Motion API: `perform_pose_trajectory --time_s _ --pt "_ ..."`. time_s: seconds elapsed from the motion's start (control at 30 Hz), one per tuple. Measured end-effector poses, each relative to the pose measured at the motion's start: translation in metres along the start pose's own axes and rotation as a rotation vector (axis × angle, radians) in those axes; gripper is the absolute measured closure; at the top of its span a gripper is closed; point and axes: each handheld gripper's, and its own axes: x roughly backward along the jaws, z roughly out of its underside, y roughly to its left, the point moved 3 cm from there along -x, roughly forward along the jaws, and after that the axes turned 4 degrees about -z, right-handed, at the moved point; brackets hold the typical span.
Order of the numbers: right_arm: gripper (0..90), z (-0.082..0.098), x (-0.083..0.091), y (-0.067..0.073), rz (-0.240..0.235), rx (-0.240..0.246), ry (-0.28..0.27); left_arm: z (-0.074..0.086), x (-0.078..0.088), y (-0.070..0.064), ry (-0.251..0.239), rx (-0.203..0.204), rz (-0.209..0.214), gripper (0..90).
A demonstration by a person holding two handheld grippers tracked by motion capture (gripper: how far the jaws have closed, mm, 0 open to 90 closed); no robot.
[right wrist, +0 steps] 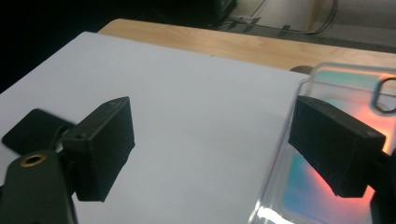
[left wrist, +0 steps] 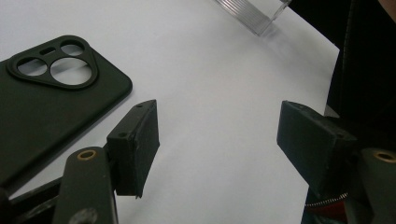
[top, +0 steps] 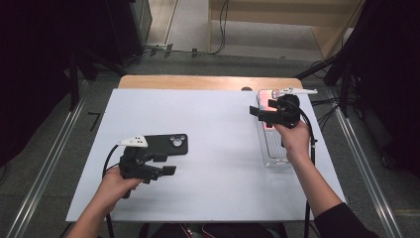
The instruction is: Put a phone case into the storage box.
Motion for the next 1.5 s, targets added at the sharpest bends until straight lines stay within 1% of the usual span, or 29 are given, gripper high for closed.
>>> perform_pose_trajectory --time_s 0.13,0.2,0.37,0.5,0.57,0.63,0.67,0.73,0.83,1.03,1.17,1.37,1.5 --pt "12.7 0.006 0.004 0.012 -0.040 0.032 0.020 -0.001 0.001 0.001 -0.002 0.000 -0.004 30.2" --pt "12.8 0.011 0.007 0.016 -0.071 0.034 0.019 -0.001 0.001 0.001 -0.003 0.001 -0.002 30.2" --pt "14.2 0.021 0.010 0.024 -0.109 0.041 0.030 -0.001 0.001 0.002 -0.002 -0.005 -0.005 30.1" --pt "14.5 0.029 0.013 0.031 -0.154 0.060 0.041 -0.001 0.002 0.002 -0.004 -0.006 -0.007 30.2" --pt "14.8 0.033 0.014 0.035 -0.169 0.079 0.048 -0.002 0.003 0.003 -0.004 -0.007 -0.008 30.2" --pt "16.0 0.038 0.015 0.038 -0.168 0.096 0.060 -0.002 0.003 0.004 -0.003 -0.007 -0.011 30.2" --pt "19.9 0.041 0.016 0.039 -0.174 0.098 0.067 -0.002 0.004 0.004 -0.004 -0.006 -0.011 30.2" --pt "20.0 0.046 0.016 0.042 -0.189 0.099 0.081 -0.002 0.004 0.004 -0.004 -0.006 -0.012 30.2" --pt "20.1 0.052 0.018 0.048 -0.222 0.111 0.091 -0.002 0.004 0.004 -0.004 -0.009 -0.017 30.2" --pt "20.4 0.062 0.024 0.059 -0.281 0.117 0.115 -0.003 0.006 0.005 -0.005 -0.018 -0.021 30.2" --pt "20.4 0.070 0.028 0.064 -0.311 0.120 0.127 -0.003 0.007 0.005 -0.006 -0.018 -0.028 30.2" --pt "20.5 0.081 0.033 0.070 -0.340 0.155 0.134 -0.004 0.012 0.007 -0.015 -0.015 -0.038 30.2" --pt "21.0 0.087 0.036 0.072 -0.366 0.165 0.154 -0.004 0.014 0.009 -0.017 -0.009 -0.042 30.2"
